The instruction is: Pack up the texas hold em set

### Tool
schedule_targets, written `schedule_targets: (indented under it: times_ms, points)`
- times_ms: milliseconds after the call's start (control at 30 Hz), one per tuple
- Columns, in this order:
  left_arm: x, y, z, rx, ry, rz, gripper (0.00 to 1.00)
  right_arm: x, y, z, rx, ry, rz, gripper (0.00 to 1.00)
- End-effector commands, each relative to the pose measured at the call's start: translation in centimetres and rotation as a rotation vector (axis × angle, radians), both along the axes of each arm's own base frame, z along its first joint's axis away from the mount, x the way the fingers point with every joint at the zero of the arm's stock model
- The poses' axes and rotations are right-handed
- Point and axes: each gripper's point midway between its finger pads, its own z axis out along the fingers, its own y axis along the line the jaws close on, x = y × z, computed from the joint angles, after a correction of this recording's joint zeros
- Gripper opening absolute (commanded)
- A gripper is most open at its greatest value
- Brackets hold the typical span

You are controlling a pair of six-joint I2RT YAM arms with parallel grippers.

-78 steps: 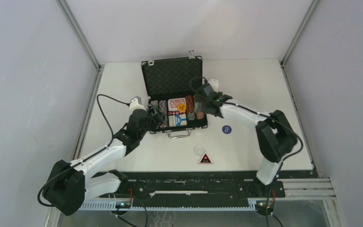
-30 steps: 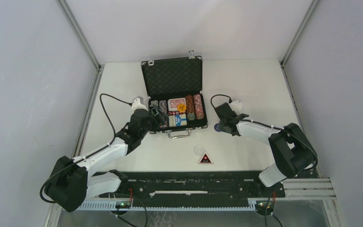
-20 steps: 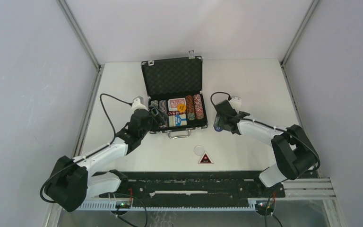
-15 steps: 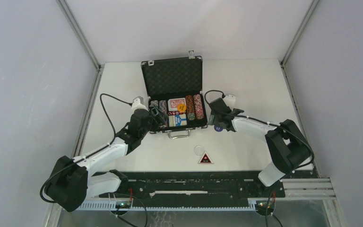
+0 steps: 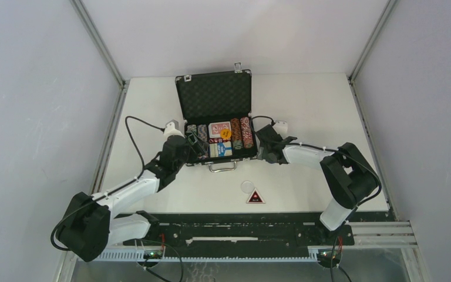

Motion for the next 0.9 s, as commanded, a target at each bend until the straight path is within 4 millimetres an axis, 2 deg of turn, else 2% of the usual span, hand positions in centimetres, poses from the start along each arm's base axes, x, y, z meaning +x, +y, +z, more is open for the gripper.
schedule_targets:
  times_ms: [0,167,300,467,800,867]
  points:
    - [0.5,-0.2,0.7,-0.021,-0.026,0.002,0.74,0.2,0.4,-0.3,0.020,-0.007,0.008,0.68]
    - [0.5,-0.1,0.7,-0.018,-0.026,0.004,0.74,0.1,0.1,-0.4,0.008,-0.006,-0.001,0.57]
    - [0.5,-0.1,0.7,-0.019,-0.026,0.005,0.74,0.1,-0.2,-0.4,-0.006,-0.007,-0.005,0.54]
    - [0.5,-0.2,0.7,-0.018,-0.025,0.002,0.74,0.2,-0.2,0.0,0.000,-0.015,-0.008,0.53]
    - [0.5,-0.2,0.8,-0.021,-0.027,0.001,0.74,0.8,0.1,2.8,0.034,-0.080,0.000,0.52]
    - [0.4,-0.2,0.8,-0.022,-0.028,0.000,0.74,0.8,0.1,2.9,0.029,-0.080,0.006,0.57]
